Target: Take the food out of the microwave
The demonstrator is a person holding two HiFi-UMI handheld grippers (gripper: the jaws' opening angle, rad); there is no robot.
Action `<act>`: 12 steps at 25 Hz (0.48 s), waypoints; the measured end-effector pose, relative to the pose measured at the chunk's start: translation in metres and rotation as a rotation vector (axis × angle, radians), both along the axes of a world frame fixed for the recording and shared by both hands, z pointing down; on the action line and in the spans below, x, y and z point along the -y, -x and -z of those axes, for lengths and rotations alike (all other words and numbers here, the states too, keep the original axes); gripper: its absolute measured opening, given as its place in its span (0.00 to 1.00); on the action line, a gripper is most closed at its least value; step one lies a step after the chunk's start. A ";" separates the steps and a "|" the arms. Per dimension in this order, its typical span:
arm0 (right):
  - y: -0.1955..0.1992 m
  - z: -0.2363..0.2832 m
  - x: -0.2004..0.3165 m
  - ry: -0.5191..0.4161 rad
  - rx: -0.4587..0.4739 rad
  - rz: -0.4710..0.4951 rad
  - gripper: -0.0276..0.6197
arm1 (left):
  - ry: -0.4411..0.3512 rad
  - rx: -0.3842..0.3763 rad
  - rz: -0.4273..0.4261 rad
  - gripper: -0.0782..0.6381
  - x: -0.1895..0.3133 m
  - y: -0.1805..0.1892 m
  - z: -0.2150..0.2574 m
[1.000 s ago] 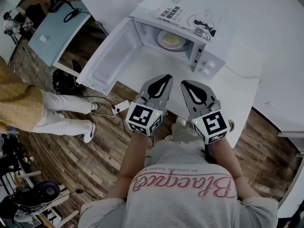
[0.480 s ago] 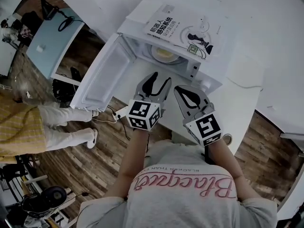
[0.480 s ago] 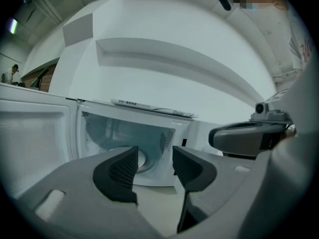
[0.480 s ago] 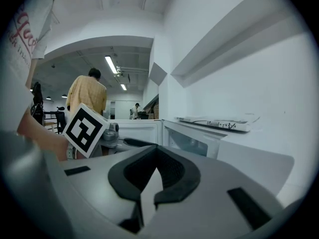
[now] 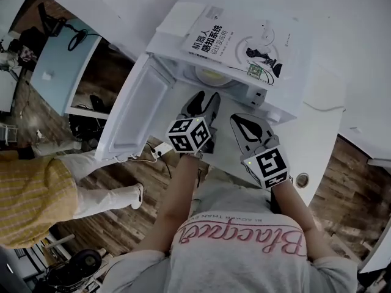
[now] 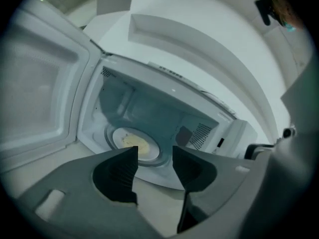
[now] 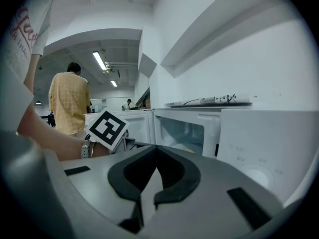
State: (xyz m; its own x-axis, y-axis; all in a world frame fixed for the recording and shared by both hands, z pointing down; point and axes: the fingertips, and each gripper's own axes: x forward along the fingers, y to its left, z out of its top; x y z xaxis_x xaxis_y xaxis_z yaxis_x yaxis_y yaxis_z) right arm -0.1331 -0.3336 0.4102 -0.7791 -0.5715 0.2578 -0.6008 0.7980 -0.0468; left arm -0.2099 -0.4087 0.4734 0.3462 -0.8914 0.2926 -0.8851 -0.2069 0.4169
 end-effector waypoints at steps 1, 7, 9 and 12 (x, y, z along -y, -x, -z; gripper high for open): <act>0.002 -0.001 0.002 0.005 -0.002 -0.012 0.06 | 0.037 -0.035 0.013 0.39 0.005 0.004 -0.009; 0.014 -0.006 0.009 0.019 -0.024 -0.060 0.06 | 0.211 -0.210 0.139 0.49 0.030 0.032 -0.049; 0.015 -0.009 0.011 0.026 -0.033 -0.075 0.06 | 0.240 -0.275 0.176 0.49 0.038 0.038 -0.056; 0.016 -0.012 0.015 0.035 -0.048 -0.092 0.06 | 0.273 -0.342 0.217 0.49 0.050 0.042 -0.064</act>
State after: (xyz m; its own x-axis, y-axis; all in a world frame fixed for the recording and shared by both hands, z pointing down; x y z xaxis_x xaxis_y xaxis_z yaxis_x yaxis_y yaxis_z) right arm -0.1492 -0.3487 0.4222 -0.7096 -0.6302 0.3150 -0.6741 0.7374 -0.0432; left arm -0.2516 -0.4590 0.5374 0.2781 -0.8601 0.4277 -0.6988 0.1243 0.7044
